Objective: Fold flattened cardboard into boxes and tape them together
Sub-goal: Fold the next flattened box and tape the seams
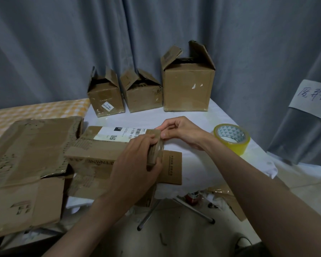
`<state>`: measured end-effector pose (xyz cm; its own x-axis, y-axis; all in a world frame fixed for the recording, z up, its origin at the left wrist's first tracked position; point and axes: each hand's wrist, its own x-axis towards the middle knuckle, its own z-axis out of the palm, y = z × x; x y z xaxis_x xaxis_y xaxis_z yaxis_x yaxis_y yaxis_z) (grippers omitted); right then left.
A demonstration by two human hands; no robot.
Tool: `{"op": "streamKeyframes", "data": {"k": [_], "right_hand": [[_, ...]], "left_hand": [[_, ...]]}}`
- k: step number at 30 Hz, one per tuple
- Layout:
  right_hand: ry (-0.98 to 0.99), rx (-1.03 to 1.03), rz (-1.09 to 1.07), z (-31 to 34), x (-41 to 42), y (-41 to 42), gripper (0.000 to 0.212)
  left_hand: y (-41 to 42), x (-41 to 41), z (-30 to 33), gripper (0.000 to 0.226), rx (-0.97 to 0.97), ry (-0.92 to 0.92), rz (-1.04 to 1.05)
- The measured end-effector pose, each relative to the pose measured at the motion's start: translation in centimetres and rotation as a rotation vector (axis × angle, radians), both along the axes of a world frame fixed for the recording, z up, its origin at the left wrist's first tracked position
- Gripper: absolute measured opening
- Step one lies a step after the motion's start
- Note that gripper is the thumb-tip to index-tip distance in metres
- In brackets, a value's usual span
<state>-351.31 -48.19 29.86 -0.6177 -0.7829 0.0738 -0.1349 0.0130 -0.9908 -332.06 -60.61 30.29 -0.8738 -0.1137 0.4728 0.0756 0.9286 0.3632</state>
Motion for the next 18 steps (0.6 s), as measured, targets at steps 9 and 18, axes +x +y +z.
{"op": "streamKeyframes", "data": {"k": [9,18], "right_hand": [[0.019,0.11,0.196,1.1,0.8,1.1,0.042],[0.176,0.027,0.021,1.1,1.7,0.6,0.027]], "left_hand": [[0.2,0.0,0.3,0.071,-0.271,-0.103,0.053],[0.1,0.0,0.2,0.073,-0.341,-0.126,0.037]]}}
